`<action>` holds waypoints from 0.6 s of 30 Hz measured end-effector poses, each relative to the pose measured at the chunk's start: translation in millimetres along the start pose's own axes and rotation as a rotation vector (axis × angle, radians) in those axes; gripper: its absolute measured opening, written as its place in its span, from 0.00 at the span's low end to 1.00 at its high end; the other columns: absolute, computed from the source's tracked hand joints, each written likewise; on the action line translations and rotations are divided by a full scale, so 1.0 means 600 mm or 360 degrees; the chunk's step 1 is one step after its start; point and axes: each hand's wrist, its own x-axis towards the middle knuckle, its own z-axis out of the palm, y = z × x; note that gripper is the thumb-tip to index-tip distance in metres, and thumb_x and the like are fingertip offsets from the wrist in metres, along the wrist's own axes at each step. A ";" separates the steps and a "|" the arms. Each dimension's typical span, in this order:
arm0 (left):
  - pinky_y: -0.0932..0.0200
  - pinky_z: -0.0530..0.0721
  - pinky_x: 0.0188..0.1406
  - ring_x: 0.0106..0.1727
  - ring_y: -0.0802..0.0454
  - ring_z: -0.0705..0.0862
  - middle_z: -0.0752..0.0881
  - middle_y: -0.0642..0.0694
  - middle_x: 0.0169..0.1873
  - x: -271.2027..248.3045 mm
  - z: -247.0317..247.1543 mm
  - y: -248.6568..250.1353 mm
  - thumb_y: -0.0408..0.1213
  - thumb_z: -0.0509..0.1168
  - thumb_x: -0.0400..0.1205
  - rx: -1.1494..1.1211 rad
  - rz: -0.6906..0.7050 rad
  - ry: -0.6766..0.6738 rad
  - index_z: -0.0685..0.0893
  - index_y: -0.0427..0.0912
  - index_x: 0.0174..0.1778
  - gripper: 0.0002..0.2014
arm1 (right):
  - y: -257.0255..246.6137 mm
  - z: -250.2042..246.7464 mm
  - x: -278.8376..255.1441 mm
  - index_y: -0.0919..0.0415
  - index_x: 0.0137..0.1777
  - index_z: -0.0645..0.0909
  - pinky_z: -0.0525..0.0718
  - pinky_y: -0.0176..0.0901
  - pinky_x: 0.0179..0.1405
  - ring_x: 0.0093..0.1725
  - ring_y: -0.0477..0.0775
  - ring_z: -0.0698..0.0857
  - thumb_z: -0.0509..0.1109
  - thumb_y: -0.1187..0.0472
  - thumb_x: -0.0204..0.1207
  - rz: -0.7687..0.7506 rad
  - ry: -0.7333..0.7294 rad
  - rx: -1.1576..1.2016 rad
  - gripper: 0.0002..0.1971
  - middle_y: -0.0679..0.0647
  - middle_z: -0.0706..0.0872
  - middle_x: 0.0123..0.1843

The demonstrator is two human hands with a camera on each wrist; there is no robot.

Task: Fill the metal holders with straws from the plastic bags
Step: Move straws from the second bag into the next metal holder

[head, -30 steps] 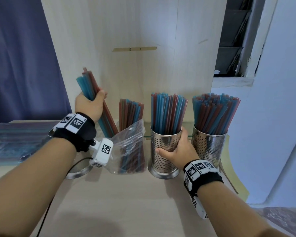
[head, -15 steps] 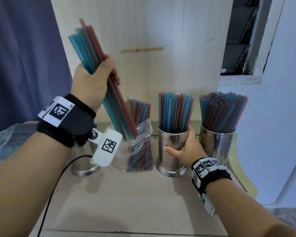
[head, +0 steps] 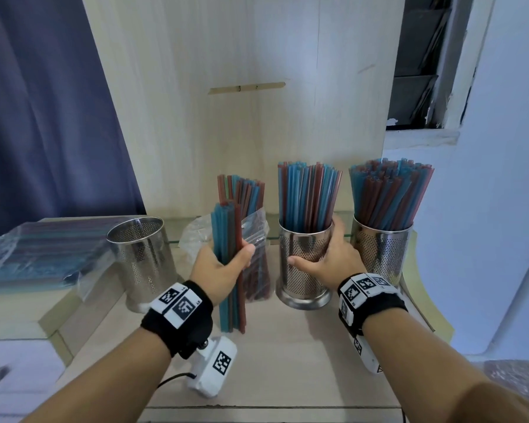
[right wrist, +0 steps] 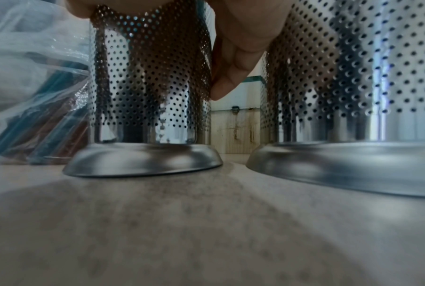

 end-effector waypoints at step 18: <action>0.51 0.87 0.48 0.35 0.51 0.84 0.84 0.48 0.29 0.038 0.018 0.066 0.38 0.66 0.84 -0.0436 0.0054 0.0095 0.82 0.42 0.38 0.08 | -0.004 -0.006 -0.003 0.51 0.85 0.46 0.79 0.48 0.67 0.68 0.60 0.83 0.84 0.38 0.61 -0.0011 -0.0043 0.0076 0.61 0.54 0.79 0.75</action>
